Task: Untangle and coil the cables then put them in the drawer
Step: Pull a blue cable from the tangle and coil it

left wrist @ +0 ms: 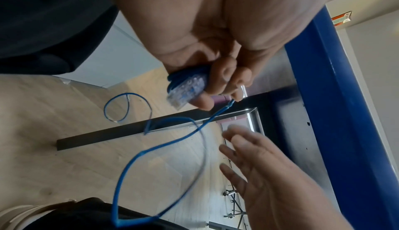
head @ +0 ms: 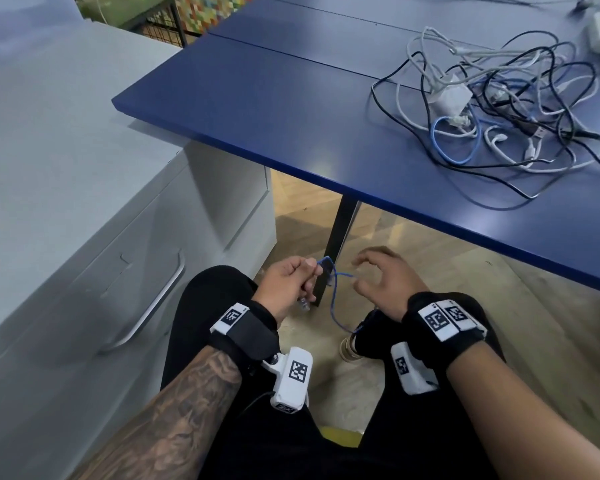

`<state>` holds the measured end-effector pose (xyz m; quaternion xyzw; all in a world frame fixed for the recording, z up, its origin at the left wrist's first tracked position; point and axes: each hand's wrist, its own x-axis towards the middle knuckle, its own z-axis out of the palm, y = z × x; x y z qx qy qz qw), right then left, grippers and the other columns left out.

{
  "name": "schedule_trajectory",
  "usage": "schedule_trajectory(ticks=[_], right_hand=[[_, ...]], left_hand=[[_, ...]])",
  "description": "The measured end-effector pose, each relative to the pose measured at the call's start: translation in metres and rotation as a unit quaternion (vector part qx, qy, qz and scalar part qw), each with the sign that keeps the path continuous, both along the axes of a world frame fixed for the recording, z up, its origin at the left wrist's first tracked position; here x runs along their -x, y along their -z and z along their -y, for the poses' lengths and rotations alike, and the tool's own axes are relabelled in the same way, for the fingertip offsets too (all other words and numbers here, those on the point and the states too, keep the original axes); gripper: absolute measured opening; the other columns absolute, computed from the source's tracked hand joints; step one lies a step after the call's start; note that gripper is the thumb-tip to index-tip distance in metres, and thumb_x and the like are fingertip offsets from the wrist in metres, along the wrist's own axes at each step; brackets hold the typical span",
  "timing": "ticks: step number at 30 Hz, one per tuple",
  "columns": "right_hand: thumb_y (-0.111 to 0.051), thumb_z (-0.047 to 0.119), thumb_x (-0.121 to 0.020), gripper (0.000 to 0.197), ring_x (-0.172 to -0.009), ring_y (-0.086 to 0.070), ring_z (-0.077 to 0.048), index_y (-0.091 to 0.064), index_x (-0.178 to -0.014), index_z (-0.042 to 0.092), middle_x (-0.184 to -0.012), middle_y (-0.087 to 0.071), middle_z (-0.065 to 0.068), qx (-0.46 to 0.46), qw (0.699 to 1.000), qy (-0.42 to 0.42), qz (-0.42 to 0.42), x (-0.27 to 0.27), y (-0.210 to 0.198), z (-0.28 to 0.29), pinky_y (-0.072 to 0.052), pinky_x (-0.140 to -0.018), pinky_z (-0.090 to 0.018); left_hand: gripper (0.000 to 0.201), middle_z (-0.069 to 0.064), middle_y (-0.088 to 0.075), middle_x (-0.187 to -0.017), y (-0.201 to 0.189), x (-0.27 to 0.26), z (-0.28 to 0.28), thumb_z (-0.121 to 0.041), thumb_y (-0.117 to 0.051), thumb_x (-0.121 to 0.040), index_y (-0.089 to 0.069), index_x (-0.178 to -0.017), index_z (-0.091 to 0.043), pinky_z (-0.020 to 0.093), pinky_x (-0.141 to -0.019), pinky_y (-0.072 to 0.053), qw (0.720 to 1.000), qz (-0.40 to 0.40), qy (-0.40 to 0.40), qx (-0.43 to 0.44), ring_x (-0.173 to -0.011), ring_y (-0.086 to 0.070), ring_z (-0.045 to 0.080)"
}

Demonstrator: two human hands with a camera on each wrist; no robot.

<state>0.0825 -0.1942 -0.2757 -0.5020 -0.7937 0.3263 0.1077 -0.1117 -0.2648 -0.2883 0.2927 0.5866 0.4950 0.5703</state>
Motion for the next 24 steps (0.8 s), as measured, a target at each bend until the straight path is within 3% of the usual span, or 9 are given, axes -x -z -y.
schedule_trajectory(ticks=[2,4,7,10,12,15,18,21,24], right_hand=[[-0.064,0.029,-0.09,0.044,-0.131,-0.045,-0.016,-0.054,-0.133,0.029,-0.141,-0.051,0.004,0.019,0.999,0.007,-0.039,0.01,0.002,0.002,-0.039,-0.11,-0.038],[-0.06,0.026,-0.095,0.04,-0.13,-0.046,-0.015,-0.054,-0.134,0.026,-0.142,-0.052,0.003,0.02,0.998,-0.02,-0.048,0.022,0.005,0.006,-0.039,-0.11,-0.036],[-0.059,0.017,-0.096,0.002,-0.093,-0.064,-0.018,-0.058,-0.098,0.016,-0.097,-0.07,-0.005,0.113,0.983,0.017,-0.141,0.033,0.007,0.011,-0.048,-0.086,-0.034],[-0.056,0.006,-0.097,0.012,-0.057,-0.057,-0.018,-0.052,-0.088,0.011,-0.058,-0.057,0.003,0.207,0.942,0.073,-0.253,0.034,0.011,0.014,-0.049,-0.069,-0.04],[-0.059,0.008,-0.096,0.009,-0.047,-0.046,-0.014,-0.054,-0.089,0.011,-0.052,-0.049,0.006,0.197,0.95,0.058,-0.234,0.03,0.017,0.016,-0.043,-0.058,-0.037],[-0.062,0.025,-0.096,0.009,-0.049,-0.045,-0.011,-0.063,-0.093,0.017,-0.057,-0.051,0.008,0.175,0.964,0.049,-0.194,0.028,0.024,0.02,-0.045,-0.057,-0.036],[-0.058,0.023,-0.099,0.014,-0.05,-0.047,-0.007,-0.07,-0.1,0.016,-0.064,-0.053,-0.002,0.153,0.942,0.145,-0.262,0.031,0.022,0.014,-0.052,-0.06,-0.034],[-0.061,0.023,-0.097,0.014,-0.079,-0.063,-0.007,-0.074,-0.101,0.02,-0.09,-0.071,0.005,0.079,0.95,0.152,-0.261,0.037,0.019,0.006,-0.05,-0.076,-0.021],[-0.062,0.022,-0.097,0.013,-0.096,-0.066,-0.008,-0.074,-0.098,0.027,-0.097,-0.074,0.011,0.085,0.949,0.141,-0.27,0.044,0.027,0.006,-0.048,-0.088,-0.021]], left_hand=[[0.025,-0.003,-0.043,-0.053,0.001,-0.001,0.0,-0.021,-0.051,-0.101,-0.064,-0.087,-0.005,0.025,-0.057,-0.049,1.0,0.005,0.012,-0.003,-0.046,-0.04,0.008],[0.025,-0.003,-0.041,-0.053,0.001,0.0,0.0,-0.021,-0.05,-0.101,-0.064,-0.085,-0.006,0.024,-0.055,-0.048,1.0,0.018,0.015,-0.008,-0.044,-0.039,0.007],[0.026,-0.004,-0.039,-0.052,-0.001,0.002,0.0,-0.018,-0.05,-0.101,-0.063,-0.084,-0.005,0.023,-0.053,-0.044,0.999,0.04,0.009,-0.012,-0.043,-0.036,0.007],[0.025,-0.006,-0.041,-0.051,0.001,0.004,-0.001,-0.019,-0.051,-0.1,-0.064,-0.084,-0.005,0.026,-0.055,-0.042,1.0,0.018,-0.001,-0.013,-0.045,-0.038,0.008],[0.025,-0.007,-0.041,-0.05,0.002,0.005,-0.002,-0.019,-0.052,-0.1,-0.063,-0.083,-0.005,0.025,-0.054,-0.043,1.0,0.018,-0.024,-0.008,-0.047,-0.038,0.008],[0.026,-0.007,-0.039,-0.051,0.003,0.008,-0.004,-0.02,-0.051,-0.1,-0.063,-0.082,-0.005,0.024,-0.054,-0.043,0.999,0.024,-0.045,-0.005,-0.046,-0.037,0.007],[0.026,-0.005,-0.039,-0.051,0.003,0.005,-0.003,-0.02,-0.053,-0.099,-0.063,-0.08,-0.006,0.026,-0.054,-0.043,1.0,0.026,-0.005,0.004,-0.044,-0.036,0.008],[0.032,-0.001,-0.036,-0.048,-0.006,-0.003,0.001,-0.021,-0.048,-0.1,-0.062,-0.076,-0.005,0.027,-0.051,-0.042,0.994,0.077,0.067,0.029,-0.041,-0.03,0.012],[0.036,0.001,-0.034,-0.049,-0.019,-0.001,0.003,-0.022,-0.038,-0.099,-0.059,-0.078,-0.003,0.03,-0.055,-0.041,0.976,0.199,0.083,0.038,-0.043,-0.028,0.013]])
